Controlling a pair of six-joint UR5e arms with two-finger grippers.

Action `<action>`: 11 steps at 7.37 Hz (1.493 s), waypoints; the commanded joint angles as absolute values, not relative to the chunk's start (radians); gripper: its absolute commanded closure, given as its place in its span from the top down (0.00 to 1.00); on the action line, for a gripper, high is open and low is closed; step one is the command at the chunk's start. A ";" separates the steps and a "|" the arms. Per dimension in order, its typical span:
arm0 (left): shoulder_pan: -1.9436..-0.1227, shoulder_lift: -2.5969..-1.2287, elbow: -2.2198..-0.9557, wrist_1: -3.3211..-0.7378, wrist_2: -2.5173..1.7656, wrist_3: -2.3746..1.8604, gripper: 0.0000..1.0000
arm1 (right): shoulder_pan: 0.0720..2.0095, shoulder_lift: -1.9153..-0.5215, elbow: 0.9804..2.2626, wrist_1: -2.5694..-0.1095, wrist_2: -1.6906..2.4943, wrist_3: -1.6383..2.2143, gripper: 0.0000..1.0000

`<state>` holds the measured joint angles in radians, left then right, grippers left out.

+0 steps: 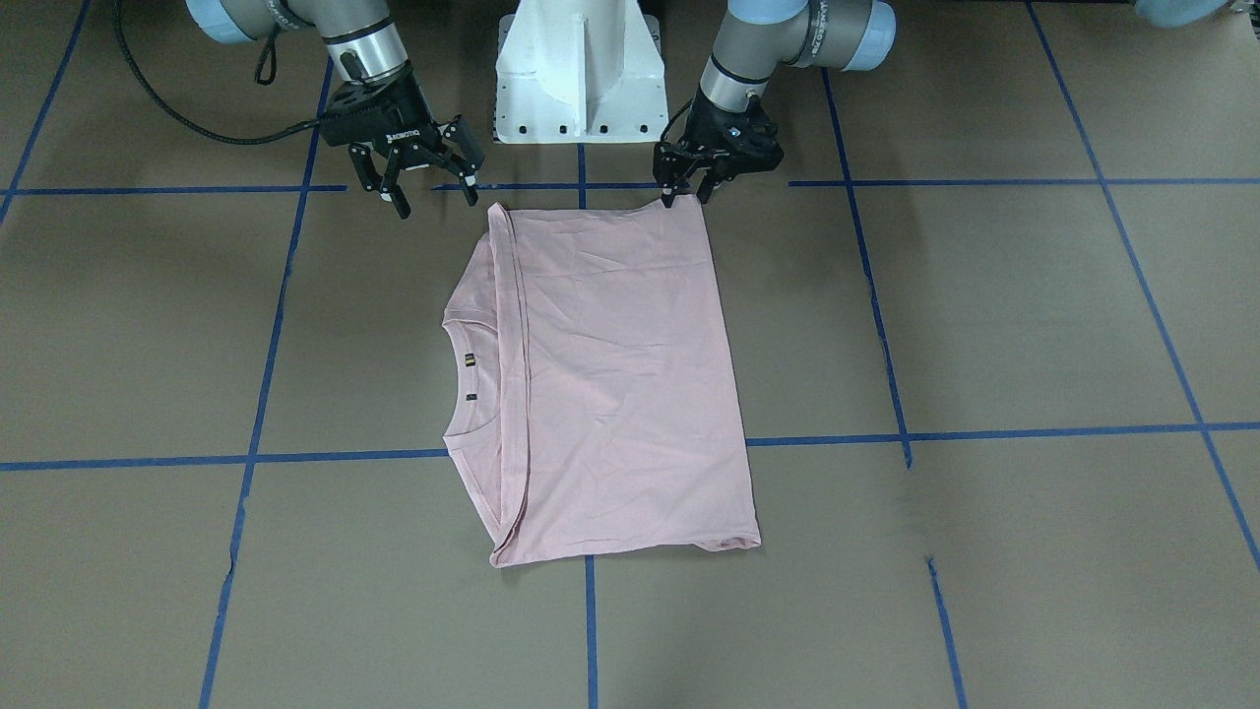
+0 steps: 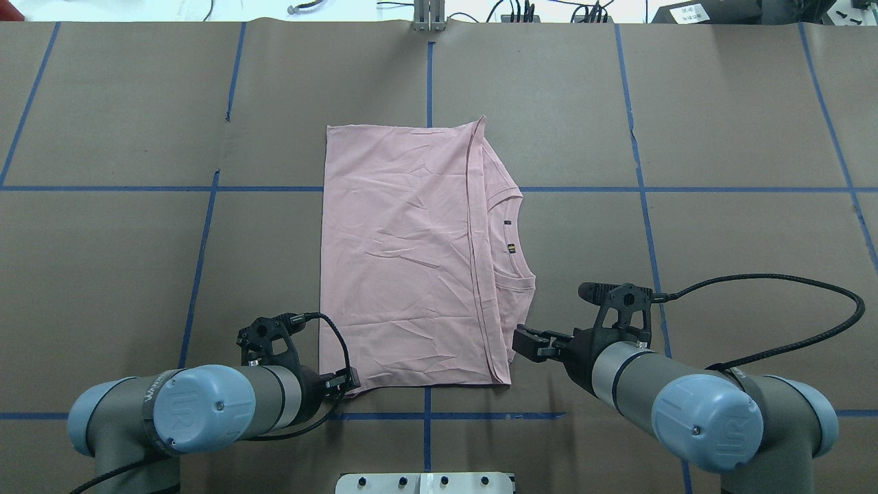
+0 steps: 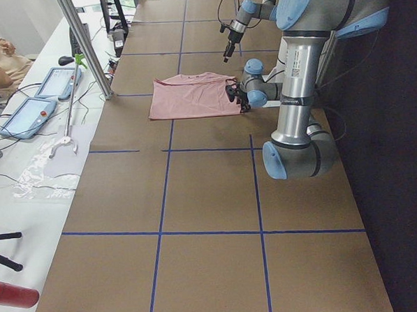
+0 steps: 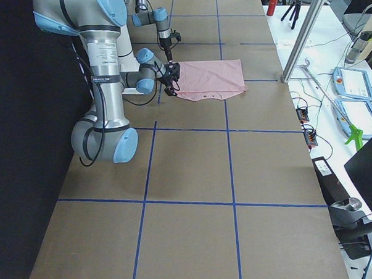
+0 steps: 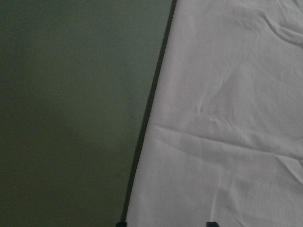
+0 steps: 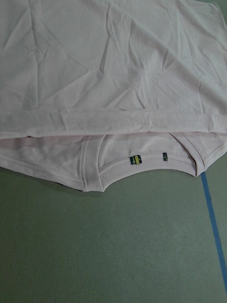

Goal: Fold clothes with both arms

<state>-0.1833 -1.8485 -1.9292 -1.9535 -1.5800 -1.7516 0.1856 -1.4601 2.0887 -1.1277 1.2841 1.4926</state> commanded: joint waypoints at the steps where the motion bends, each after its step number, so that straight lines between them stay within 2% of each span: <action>1: -0.176 -1.844 -1.928 -1.947 -1.580 -1.752 0.63 | 0.186 -1.459 2.089 -1.129 1.284 1.493 1.00; 5: -0.173 -1.844 -1.930 -1.919 -1.580 -1.747 0.63 | 0.184 -1.459 2.089 -1.131 1.279 1.493 1.00; 7: -0.172 -1.845 -1.931 -1.919 -1.580 -1.747 0.52 | 0.184 -1.459 2.089 -1.131 1.279 1.493 1.00; 11: -0.172 -1.845 -1.930 -1.919 -1.580 -1.743 0.52 | 0.184 -1.457 2.088 -1.131 1.279 1.493 1.00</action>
